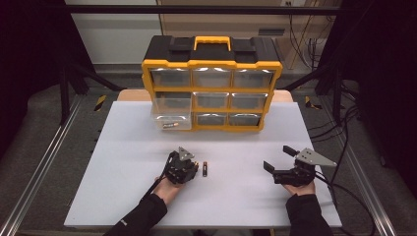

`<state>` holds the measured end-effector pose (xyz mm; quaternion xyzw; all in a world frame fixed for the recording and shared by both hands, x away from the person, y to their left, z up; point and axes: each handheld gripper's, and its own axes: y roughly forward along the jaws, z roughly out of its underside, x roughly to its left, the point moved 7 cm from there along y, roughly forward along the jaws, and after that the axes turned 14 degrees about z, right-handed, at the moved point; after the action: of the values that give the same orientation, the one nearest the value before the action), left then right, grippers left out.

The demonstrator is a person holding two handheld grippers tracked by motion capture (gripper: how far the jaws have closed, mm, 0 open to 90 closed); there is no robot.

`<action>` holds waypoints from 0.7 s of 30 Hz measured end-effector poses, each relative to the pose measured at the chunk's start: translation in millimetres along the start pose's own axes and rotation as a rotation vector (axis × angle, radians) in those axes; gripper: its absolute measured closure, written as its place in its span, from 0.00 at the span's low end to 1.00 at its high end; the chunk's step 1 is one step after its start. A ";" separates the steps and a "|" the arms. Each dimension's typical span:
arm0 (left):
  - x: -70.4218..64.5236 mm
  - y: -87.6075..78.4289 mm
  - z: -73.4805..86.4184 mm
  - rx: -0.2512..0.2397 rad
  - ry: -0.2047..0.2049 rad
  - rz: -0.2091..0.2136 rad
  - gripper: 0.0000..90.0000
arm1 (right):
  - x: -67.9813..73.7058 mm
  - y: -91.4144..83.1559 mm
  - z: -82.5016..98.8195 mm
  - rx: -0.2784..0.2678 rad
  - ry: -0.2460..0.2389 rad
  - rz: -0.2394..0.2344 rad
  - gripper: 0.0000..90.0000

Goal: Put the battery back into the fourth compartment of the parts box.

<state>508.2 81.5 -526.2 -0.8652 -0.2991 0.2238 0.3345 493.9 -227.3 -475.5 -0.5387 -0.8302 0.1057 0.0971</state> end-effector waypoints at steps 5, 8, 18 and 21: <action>1.2 -0.5 -0.1 0.000 -0.006 0.008 0.84 | 0.1 -0.2 0.1 0.004 -0.001 0.001 0.00; 1.3 -0.7 0.0 0.001 -0.001 0.011 0.84 | 0.3 -0.1 0.1 0.004 -0.001 0.001 0.00; -0.3 -6.4 -3.4 -0.013 0.012 0.027 0.85 | 0.2 -0.2 -0.2 0.001 0.000 0.000 0.00; -1.3 -11.2 -6.2 -0.027 0.014 0.034 0.85 | 0.3 -0.3 -0.6 -0.002 0.003 -0.002 0.00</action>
<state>506.8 84.6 -513.8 -0.8761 -0.2850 0.2192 0.3211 493.6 -227.0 -474.8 -0.5380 -0.8307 0.1040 0.0980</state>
